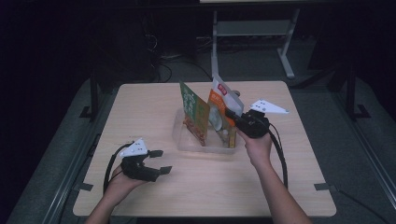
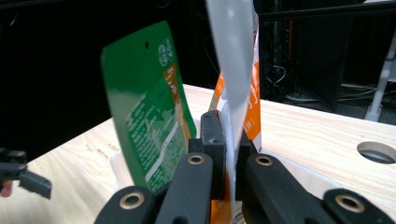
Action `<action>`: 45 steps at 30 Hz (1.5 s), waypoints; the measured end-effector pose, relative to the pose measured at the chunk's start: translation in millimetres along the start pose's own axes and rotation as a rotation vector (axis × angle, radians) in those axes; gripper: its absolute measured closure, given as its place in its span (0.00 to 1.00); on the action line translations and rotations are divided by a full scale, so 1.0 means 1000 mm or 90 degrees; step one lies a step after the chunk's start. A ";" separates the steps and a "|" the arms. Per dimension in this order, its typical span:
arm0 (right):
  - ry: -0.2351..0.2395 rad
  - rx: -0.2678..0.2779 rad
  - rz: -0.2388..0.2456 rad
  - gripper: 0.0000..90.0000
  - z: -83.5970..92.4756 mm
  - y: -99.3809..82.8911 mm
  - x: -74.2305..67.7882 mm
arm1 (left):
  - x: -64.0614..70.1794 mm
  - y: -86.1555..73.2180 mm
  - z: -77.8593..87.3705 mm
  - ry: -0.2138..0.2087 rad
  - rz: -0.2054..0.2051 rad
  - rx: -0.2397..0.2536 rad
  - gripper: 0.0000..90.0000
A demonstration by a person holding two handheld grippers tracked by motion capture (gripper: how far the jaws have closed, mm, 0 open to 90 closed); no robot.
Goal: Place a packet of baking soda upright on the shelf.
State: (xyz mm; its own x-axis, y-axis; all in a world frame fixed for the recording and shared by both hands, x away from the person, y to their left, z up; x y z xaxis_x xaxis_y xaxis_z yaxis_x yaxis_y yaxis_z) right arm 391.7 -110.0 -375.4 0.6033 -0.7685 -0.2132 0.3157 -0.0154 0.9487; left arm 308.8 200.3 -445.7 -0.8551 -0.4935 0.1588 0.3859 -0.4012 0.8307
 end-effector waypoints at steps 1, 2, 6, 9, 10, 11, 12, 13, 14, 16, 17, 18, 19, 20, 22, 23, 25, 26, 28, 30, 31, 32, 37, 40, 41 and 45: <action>-0.010 0.001 0.000 1.00 -0.001 -0.002 0.001 | 0.000 0.000 0.000 0.000 -0.001 -0.001 0.28; -0.013 0.000 -0.001 1.00 -0.002 -0.003 0.001 | 0.000 0.000 0.000 0.000 0.000 0.000 0.28; -0.025 -0.001 -0.002 1.00 -0.006 -0.010 0.003 | 0.000 0.000 -0.001 -0.002 -0.003 0.000 0.28; -0.034 -0.008 0.003 1.00 -0.008 -0.015 0.004 | 0.001 0.000 -0.001 -0.002 -0.003 -0.003 0.28; -0.038 -0.009 0.007 1.00 -0.008 -0.016 0.004 | 0.001 0.000 -0.001 -0.003 -0.002 -0.003 0.28; -0.037 -0.011 0.008 1.00 -0.009 -0.018 0.004 | 0.001 0.000 -0.001 -0.003 -0.003 -0.003 0.28; -0.038 -0.011 0.007 1.00 -0.009 -0.018 0.004 | 0.001 0.000 -0.001 -0.002 -0.003 -0.003 0.28; -0.041 -0.014 0.009 1.00 -0.009 -0.019 0.005 | 0.001 0.000 -0.002 -0.003 -0.001 -0.003 0.28; -0.041 -0.019 0.010 1.00 -0.010 -0.021 0.006 | 0.001 0.000 -0.002 -0.004 -0.002 -0.004 0.28; -0.041 -0.022 0.011 1.00 -0.010 -0.023 0.007 | 0.001 0.000 -0.002 -0.004 -0.002 -0.005 0.28; -0.041 -0.027 0.009 1.00 -0.011 -0.024 0.007 | 0.001 0.000 -0.002 -0.005 -0.001 -0.006 0.28; -0.041 -0.028 0.013 1.00 -0.011 -0.025 0.007 | 0.001 0.000 -0.003 -0.004 -0.006 -0.008 0.28; -0.040 -0.034 0.016 0.99 -0.011 -0.026 0.007 | 0.001 0.000 -0.003 -0.004 -0.008 -0.009 0.28; -0.041 -0.041 0.019 0.99 -0.011 -0.027 0.007 | 0.001 0.000 -0.003 -0.004 -0.008 -0.013 0.28; -0.041 -0.051 0.023 0.98 -0.012 -0.028 0.007 | 0.001 0.000 -0.004 -0.005 -0.006 -0.011 0.28; -0.043 -0.058 0.030 0.96 -0.012 -0.029 0.008 | 0.001 0.000 -0.004 -0.005 -0.006 -0.012 0.28; -0.048 -0.068 0.038 0.92 -0.012 -0.031 0.008 | 0.000 0.000 -0.005 -0.004 -0.007 -0.015 0.27; -0.045 -0.072 0.036 0.92 -0.012 -0.032 0.009 | 0.000 0.000 -0.005 -0.003 -0.006 -0.016 0.27; -0.044 -0.075 0.038 0.89 -0.010 -0.031 0.009 | 0.001 0.000 -0.006 -0.004 -0.006 -0.016 0.27; -0.041 -0.073 0.037 0.79 -0.008 -0.030 0.008 | 0.001 0.000 -0.007 -0.004 -0.007 -0.017 0.27; -0.042 -0.070 0.039 0.76 -0.005 -0.028 0.008 | 0.001 0.000 -0.008 -0.004 -0.007 -0.018 0.27; -0.042 -0.070 0.041 0.72 -0.004 -0.027 0.007 | 0.002 -0.001 -0.008 -0.004 -0.009 -0.021 0.27; -0.031 -0.095 0.044 0.52 0.008 -0.026 0.006 | 0.000 -0.003 -0.009 -0.004 -0.015 -0.030 0.27; -0.026 -0.110 0.056 0.46 0.017 -0.028 0.006 | 0.000 -0.004 -0.009 -0.005 -0.010 -0.034 0.26; -0.022 -0.111 0.060 0.44 0.020 -0.028 0.006 | 0.000 -0.005 -0.009 -0.005 -0.012 -0.035 0.26; -0.011 -0.132 0.075 0.40 0.034 -0.032 0.006 | 0.002 -0.006 -0.009 -0.009 -0.011 -0.037 0.26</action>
State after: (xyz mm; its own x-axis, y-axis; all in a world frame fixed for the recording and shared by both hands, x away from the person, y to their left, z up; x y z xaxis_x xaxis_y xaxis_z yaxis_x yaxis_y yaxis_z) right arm 359.9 -135.7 -398.6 0.6330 -0.7679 -0.0980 0.3889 0.2060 0.8980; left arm 308.2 195.0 -455.1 -0.8662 -0.4759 0.1523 0.3904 -0.4543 0.8007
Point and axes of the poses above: each handheld gripper's, and its own axes: z roughly backward along the jaws, y roughly out of its top, x roughly to its right, the point moved 5 cm from there along -z, roughly forward along the jaws, and after that the axes turned 2 degrees about -y, right-handed, at the moved point
